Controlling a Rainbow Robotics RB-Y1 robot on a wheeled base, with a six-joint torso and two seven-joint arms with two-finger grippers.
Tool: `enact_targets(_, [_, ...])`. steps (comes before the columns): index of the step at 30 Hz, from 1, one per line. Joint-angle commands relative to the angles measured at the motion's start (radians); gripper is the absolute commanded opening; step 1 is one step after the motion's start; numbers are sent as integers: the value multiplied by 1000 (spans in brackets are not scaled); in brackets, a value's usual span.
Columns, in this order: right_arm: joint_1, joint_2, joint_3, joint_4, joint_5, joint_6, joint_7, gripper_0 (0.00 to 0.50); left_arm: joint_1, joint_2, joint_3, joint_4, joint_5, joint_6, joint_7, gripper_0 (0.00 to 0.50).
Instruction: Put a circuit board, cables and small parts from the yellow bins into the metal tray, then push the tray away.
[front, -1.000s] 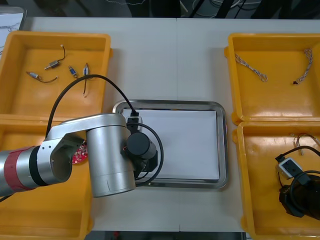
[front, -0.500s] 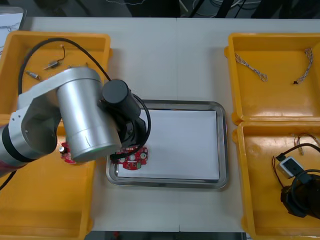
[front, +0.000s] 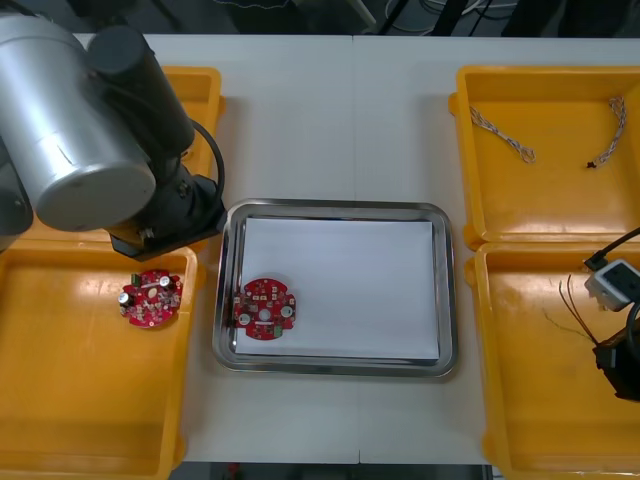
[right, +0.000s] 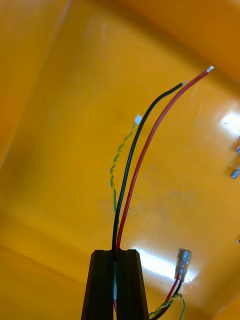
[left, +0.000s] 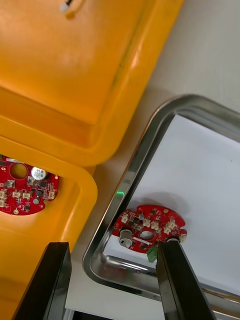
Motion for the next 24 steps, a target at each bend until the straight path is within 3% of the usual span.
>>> enact_targets(1, [-68, -43, -116, -69, -106, 94, -15, 0, -24, 58, 95, 37, 22, 10, 53, 500])
enact_targets(8, [-246, -46, -158, -83, -253, 261, -9, 0, -24, 101, 153, 137, 25, 10, 37, 500])
enact_targets(16, [-455, -46, -86, -95, -384, 344, -6, 0, -24, 151, 202, 239, 31, 1, 17, 500])
enact_targets(24, [-728, -48, 189, -130, -342, 347, -19, 0, -26, 164, 289, 362, 22, -78, -26, 500])
